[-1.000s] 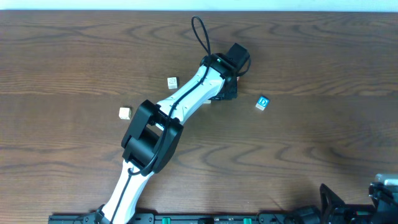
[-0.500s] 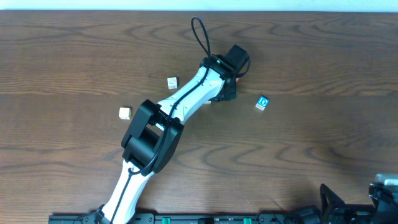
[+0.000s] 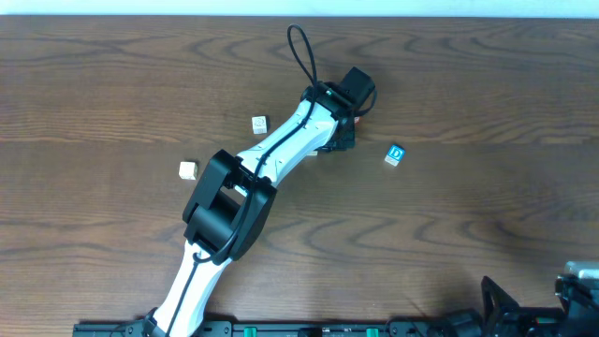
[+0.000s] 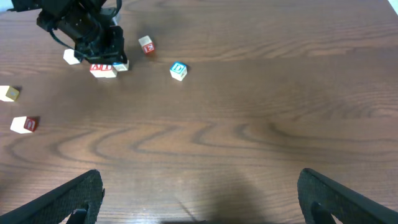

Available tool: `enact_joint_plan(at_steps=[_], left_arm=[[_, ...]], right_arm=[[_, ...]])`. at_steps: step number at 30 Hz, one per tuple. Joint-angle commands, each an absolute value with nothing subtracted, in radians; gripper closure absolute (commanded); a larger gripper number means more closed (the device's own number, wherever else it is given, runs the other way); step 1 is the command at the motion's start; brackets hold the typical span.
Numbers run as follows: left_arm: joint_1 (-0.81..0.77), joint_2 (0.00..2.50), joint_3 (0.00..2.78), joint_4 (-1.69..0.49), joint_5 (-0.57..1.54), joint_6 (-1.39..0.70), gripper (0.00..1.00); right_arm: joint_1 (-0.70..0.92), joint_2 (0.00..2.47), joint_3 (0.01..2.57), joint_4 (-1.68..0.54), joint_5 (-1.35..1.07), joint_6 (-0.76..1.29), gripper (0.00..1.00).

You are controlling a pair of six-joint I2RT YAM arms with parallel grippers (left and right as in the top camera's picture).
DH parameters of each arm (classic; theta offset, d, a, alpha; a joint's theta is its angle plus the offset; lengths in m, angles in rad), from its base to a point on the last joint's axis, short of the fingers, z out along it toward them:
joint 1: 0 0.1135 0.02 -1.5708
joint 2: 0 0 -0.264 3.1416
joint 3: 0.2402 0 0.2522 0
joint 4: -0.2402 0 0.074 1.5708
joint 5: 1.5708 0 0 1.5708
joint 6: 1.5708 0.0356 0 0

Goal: Spell out Ai2
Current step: 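Lower the 2 block beside the right side of the I block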

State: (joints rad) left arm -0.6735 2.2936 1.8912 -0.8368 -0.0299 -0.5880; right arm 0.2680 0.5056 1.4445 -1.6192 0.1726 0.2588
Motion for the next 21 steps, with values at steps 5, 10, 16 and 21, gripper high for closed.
enact_joint_plan(at_steps=[5,10,16,21], left_arm=[[-0.675,2.302,1.887,-0.842,-0.051,-0.599,0.94],[-0.676,2.302,1.887,-0.842,-0.052,-0.605,0.95],[-0.676,2.304,1.887,-0.84,-0.052,-0.61,0.95],[-0.682,2.323,1.887,-0.841,-0.049,-0.614,0.94]], right_arm=[[0.271,0.503,1.444,-1.621,0.175,0.257,0.01],[0.271,0.503,1.444,-1.621,0.175,0.257,0.01],[0.271,0.503,1.444,-1.621,0.175,0.257,0.01],[0.271,0.503,1.444,-1.621,0.175,0.257,0.01]])
